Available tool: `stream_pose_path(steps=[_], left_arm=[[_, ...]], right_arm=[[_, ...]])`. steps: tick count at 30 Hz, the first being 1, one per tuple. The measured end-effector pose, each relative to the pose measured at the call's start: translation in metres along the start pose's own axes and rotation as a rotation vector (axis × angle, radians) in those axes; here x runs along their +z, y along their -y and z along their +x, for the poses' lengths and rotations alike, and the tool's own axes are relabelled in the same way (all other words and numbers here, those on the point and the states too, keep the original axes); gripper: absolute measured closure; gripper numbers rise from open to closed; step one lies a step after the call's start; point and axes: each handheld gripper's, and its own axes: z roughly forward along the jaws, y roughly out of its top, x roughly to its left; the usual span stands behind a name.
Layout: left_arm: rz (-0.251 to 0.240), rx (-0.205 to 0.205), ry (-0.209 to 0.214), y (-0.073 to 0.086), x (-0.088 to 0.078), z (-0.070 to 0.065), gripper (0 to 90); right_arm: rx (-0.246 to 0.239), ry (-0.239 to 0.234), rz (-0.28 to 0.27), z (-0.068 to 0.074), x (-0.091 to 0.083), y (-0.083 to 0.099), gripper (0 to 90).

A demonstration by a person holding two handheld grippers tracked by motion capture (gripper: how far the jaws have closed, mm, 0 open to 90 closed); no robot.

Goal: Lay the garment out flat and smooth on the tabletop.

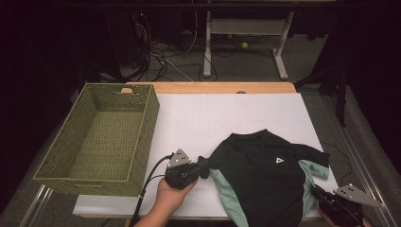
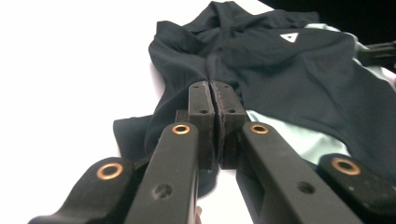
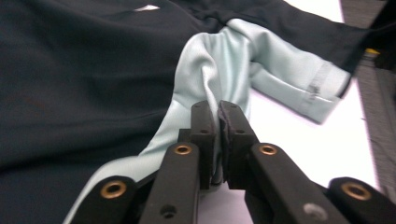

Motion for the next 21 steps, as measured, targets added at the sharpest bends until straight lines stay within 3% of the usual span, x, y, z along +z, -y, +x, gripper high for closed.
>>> stream_pose_path(steps=[3,7,10,19,21], left_arm=[[-0.009,-0.024,-0.002,-0.001,0.003,0.003,74.3],[-0.007,-0.035,-0.025,-0.001,0.008,0.002,52.8],[0.001,-0.054,-0.023,-0.001,0.011,0.003,42.4],[0.005,-0.058,0.002,-0.002,0.013,0.010,29.5],[0.014,-0.054,-0.009,-0.005,0.015,0.012,29.4]], right_arm=[[-0.003,-0.033,-0.025,0.004,-0.001,-0.002,69.9],[-0.005,-0.051,-0.065,0.006,-0.003,-0.005,60.5],[-0.008,-0.055,-0.089,0.009,-0.003,-0.009,56.4],[-0.030,-0.059,-0.152,0.014,-0.001,-0.020,43.6],[-0.032,-0.059,-0.167,0.012,0.002,-0.026,43.1]])
